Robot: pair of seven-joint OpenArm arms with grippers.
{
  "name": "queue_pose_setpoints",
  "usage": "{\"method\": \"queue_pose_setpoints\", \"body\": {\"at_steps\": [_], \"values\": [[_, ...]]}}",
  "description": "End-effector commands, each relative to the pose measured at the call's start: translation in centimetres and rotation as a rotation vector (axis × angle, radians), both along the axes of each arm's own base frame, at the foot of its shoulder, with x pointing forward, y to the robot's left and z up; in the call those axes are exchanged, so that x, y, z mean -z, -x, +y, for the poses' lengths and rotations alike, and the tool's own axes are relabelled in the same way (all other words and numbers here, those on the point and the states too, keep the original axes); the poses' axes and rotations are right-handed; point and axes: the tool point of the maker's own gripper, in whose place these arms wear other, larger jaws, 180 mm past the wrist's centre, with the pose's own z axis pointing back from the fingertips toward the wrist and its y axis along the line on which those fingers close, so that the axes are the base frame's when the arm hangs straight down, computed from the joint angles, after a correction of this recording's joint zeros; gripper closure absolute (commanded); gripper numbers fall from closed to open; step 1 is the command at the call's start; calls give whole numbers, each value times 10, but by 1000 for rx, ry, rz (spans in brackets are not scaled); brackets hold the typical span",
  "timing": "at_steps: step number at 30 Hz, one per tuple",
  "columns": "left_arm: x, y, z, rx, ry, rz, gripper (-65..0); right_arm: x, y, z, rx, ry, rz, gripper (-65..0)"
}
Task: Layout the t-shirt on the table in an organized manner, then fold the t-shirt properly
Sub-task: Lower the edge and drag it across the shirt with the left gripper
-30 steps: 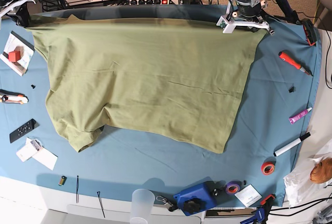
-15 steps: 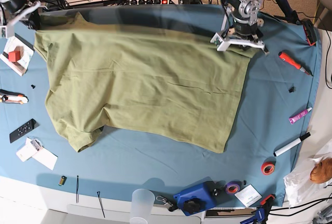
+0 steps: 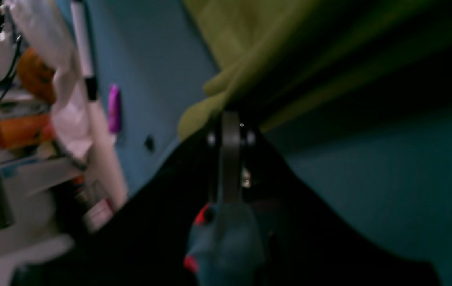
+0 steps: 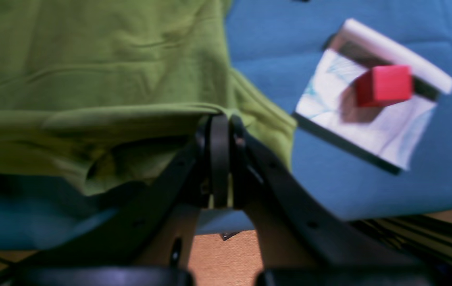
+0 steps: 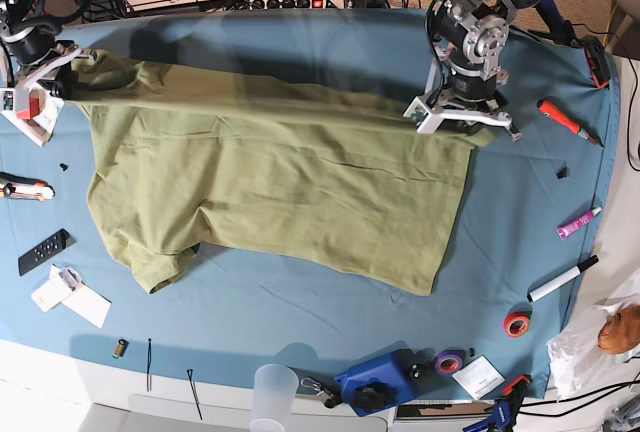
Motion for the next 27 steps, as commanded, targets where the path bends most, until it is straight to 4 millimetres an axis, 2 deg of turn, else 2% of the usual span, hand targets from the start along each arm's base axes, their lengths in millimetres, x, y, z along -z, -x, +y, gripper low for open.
{"method": "queue_pose_setpoints", "body": {"at_steps": [1, 3, 9, 15, 18, 22, 25, 27], "values": [[-7, -6, -7, 40, 24, -24, 0, -7, -4, -6, 6, 18, -22, 0], [-5, -4, -21, 105, 64, -5, 0, -1, -3, -9, 19, -7, -17, 0], [-19, -22, -20, 67, 97, -77, 0, 28, -7, -2, 13, -95, 3, 0], [-32, -41, -39, 139, 177, -97, 0, 54, -24, 15, -45, -95, 45, 0], [-35, -50, -37, 138, 170, -115, 0, 56, -39, 20, -63, -93, 33, 0], [-21, -57, -35, 135, 169, -82, 0, 50, -56, 15, -33, -100, -5, 0], [2, -58, -38, 149, 164, -10, 0, 48, -60, 10, -18, -77, -7, 0], [7, -65, -36, 117, 164, -15, 0, 47, -62, 10, -19, -77, -17, 0]]}}
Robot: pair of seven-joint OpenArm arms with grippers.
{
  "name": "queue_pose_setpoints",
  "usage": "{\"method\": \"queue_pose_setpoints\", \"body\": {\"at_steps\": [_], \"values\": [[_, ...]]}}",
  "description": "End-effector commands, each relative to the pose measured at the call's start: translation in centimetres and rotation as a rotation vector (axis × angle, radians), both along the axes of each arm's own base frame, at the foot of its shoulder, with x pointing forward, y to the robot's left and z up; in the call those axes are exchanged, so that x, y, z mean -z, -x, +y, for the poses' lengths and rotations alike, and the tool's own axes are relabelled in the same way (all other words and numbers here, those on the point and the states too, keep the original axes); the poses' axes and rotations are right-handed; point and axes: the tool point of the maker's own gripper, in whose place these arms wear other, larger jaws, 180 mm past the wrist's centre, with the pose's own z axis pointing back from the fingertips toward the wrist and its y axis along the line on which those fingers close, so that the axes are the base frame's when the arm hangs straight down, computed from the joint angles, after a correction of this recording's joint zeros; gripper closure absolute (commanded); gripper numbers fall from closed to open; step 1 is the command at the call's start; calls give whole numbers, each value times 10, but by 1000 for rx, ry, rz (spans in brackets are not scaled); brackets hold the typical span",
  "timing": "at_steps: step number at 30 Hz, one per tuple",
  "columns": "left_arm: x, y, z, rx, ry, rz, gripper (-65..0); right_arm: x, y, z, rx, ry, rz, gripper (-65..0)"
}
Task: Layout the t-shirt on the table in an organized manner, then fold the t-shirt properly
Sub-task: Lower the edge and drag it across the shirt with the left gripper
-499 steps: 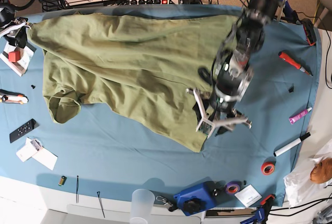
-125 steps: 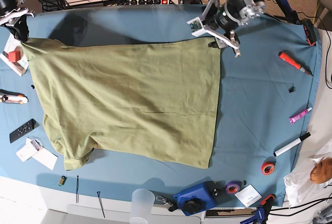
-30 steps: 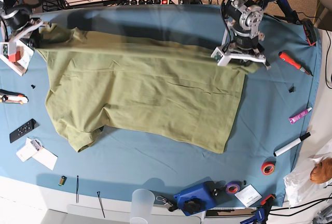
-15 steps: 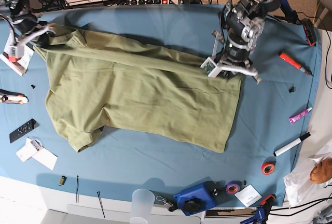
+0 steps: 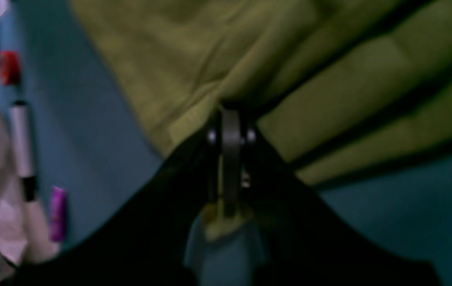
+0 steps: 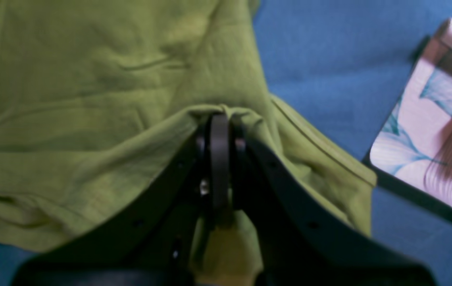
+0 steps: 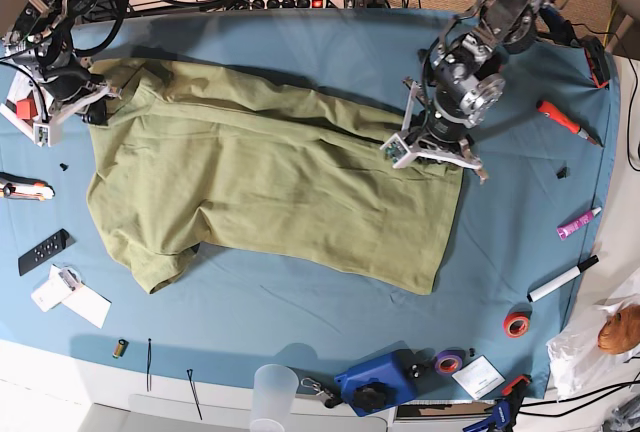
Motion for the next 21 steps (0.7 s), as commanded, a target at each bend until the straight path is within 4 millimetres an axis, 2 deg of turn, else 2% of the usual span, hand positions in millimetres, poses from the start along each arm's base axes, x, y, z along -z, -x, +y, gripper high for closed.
{"method": "queue_pose_setpoints", "body": {"at_steps": [1, 4, 9, 14, 21], "values": [[-17, -17, 3, -34, 8, -78, 0, -14, -9, -6, -5, 29, -53, 0], [-28, -28, 7, -80, 2, -142, 0, -16, -10, -8, -1, 41, -68, 0], [-34, -35, -8, -35, 58, -131, 0, -11, -16, -13, 20, 31, -79, 0], [-32, -35, -8, -37, 56, -128, 0, -3, -26, -15, 42, -14, -82, 0], [-23, -35, -3, -53, 51, -117, 0, -6, -35, -14, 31, -22, -104, 0]]}}
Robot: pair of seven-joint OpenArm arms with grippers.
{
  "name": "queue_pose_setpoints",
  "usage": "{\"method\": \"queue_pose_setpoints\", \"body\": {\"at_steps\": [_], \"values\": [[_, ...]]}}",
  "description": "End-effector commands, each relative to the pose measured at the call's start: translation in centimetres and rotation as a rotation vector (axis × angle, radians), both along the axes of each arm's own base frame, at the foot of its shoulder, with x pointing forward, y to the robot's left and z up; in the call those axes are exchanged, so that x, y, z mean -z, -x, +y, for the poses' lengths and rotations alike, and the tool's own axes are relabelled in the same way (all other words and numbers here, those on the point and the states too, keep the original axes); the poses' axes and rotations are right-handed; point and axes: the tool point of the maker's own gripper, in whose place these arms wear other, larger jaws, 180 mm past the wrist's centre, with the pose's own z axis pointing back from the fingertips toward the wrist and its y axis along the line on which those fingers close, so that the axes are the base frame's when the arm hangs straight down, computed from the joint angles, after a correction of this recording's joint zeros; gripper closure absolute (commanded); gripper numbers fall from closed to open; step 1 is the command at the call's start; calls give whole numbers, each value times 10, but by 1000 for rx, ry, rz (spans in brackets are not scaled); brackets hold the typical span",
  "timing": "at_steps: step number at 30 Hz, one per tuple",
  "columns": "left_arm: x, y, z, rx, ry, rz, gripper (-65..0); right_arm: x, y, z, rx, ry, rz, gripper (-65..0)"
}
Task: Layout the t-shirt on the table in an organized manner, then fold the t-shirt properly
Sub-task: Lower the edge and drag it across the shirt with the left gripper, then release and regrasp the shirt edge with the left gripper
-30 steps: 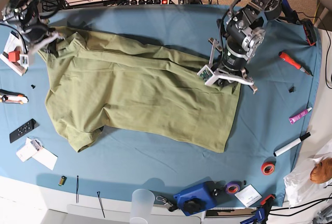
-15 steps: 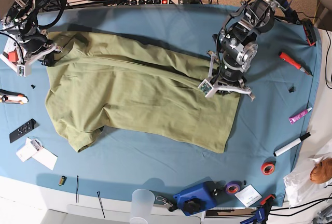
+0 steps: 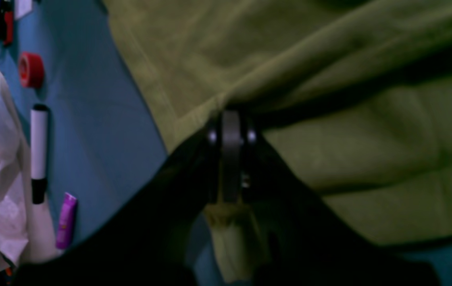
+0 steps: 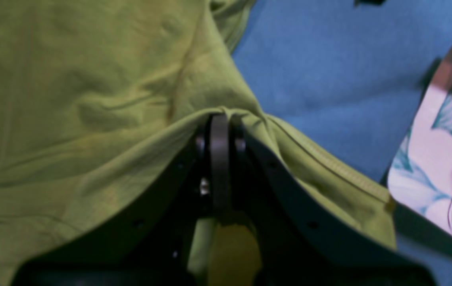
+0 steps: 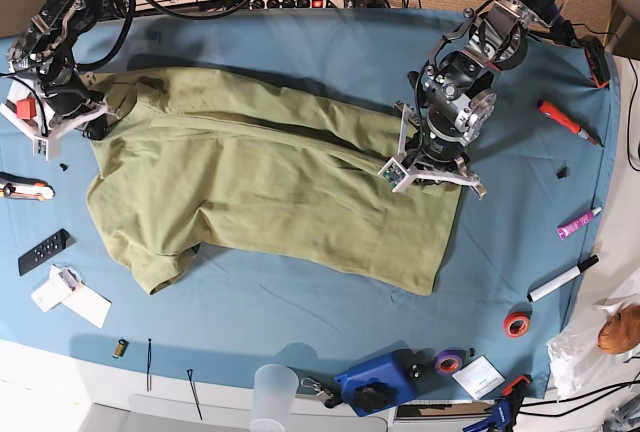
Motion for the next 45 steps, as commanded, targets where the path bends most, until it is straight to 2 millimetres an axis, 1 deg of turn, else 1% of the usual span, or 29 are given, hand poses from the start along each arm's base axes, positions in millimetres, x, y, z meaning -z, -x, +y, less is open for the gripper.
{"method": "queue_pose_setpoints", "body": {"at_steps": [1, 2, 5, 6, 7, 8, 10, 13, 15, 17, 21, 23, 24, 27, 29, 32, 35, 37, 40, 41, 43, 45], "values": [[-14, -10, -1, 0, 7, -51, 0, -15, -9, -4, -21, 23, -54, 0], [-14, -10, -1, 0, 8, -51, -13, -14, -8, -2, -41, 26, -44, -13], [-14, -10, -1, 0, 7, -51, -182, -9, -3, 0, -50, 22, -4, -122], [-14, -10, 0, 0, 7, -51, -225, -8, -2, 0, -51, 21, 2, -154], [-14, -10, 0, -1, 4, -53, -252, -8, -2, 0, -50, 21, 6, -176], [-15, -11, 2, -11, -1, -59, -262, -7, -1, -1, -45, 18, 10, -186], [-22, -15, 14, -93, -21, -91, -261, -11, -3, 2, -40, -17, -10, -186], [-42, -20, 35, -213, -64, -169, -261, -26, -10, 6, -55, -83, -81, -186], [-54, -20, 39, -255, -56, -196, -261, -34, -12, 5, -58, -99, -118, -186], [-62, -18, 38, -271, -46, -199, -261, -37, -11, 0, -47, -95, -127, -186], [-70, -7, 43, -325, -46, -162, -261, -39, -6, -9, -17, -92, -132, -186], [-66, 5, 41, -327, -30, -132, -260, -42, -4, -12, -7, -99, -146, -186], [-60, 12, 37, -319, -10, -107, -260, -44, -3, -12, -19, -102, -154, -186], [-36, 36, 23, -280, 47, 24, -260, -51, 0, -12, -45, -117, -184, -186], [-27, 45, 18, -291, 113, 82, -260, -56, 3, -16, -36, -126, -208, -186], [-24, 45, 18, -335, 230, 148, -260, -66, 8, -24, -7, -149, -249, -186], [-28, 40, 21, -348, 399, 203, -260, -74, 15, -30, 20, -172, -284, -186], [-34, 36, 32, -369, 482, 213, -260, -79, 19, -34, 34, -185, -303, -186], [-44, 29, 61, -432, 550, 186, -260, -87, 21, -38, 35, -197, -330, -186], [-47, 27, 67, -443, 584, 182, -260, -91, 21, -39, 31, -195, -339, -186], [-51, 27, 69, -427, 659, 195, -260, -100, 18, -41, 18, -195, -364, -186], [-46, 31, 65, -395, 698, 230, -260, -106, 17, -43, 9, -191, -380, -186]]}}
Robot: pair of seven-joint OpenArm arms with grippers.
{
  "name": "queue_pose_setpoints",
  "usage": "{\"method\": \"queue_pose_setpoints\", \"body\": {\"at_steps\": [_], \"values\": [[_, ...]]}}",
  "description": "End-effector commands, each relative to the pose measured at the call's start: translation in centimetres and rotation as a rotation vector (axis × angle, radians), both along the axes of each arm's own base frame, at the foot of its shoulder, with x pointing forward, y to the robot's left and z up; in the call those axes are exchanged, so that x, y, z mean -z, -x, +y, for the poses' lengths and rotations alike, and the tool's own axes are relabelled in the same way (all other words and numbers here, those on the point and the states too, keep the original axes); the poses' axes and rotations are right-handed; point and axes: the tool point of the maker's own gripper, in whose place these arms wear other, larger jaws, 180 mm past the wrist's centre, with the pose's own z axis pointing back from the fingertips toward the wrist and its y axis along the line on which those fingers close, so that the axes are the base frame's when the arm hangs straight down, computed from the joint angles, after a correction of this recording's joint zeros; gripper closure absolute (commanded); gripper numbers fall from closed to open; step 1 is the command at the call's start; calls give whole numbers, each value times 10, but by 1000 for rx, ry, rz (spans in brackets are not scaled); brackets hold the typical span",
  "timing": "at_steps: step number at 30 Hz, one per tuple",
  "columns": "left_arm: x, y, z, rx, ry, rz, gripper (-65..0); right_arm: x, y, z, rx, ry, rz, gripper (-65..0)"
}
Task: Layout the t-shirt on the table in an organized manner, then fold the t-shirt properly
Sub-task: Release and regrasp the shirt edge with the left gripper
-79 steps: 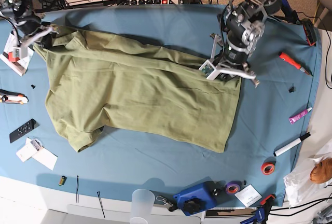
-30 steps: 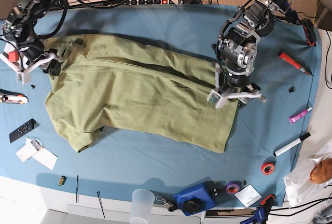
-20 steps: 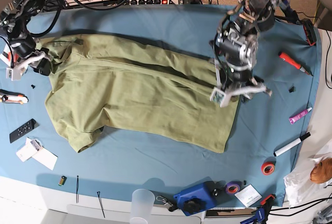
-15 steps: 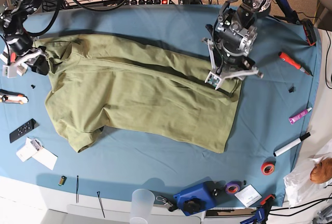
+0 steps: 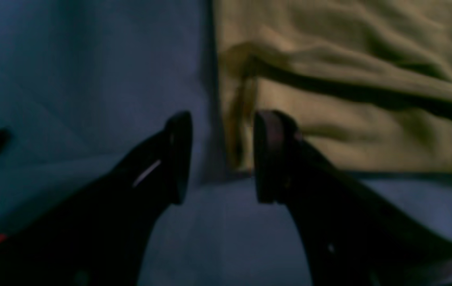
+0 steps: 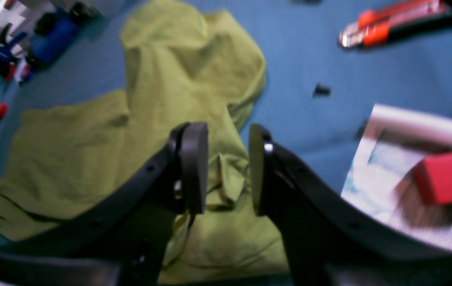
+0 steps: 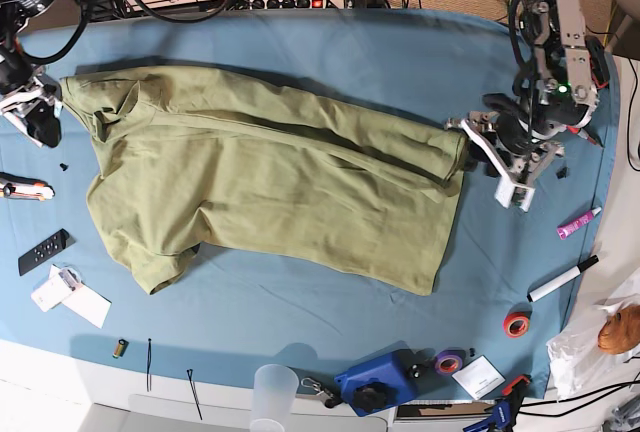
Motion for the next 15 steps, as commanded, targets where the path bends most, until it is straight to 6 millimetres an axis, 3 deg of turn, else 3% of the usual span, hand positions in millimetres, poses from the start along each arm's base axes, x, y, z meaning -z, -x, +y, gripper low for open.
{"method": "queue_pose_setpoints", "body": {"at_steps": [1, 7, 15], "values": [[-3, -3, 0, 5, 9, -16, -260, -20, -5, -7, -1, 32, -58, -186], [28, 5, 2, -10, 52, 85, -260, -25, -5, -11, 8, 42, -67, -186], [38, -2, -2, -24, 111, 118, -260, -46, 9, -29, 78, 29, -160, -186]]}}
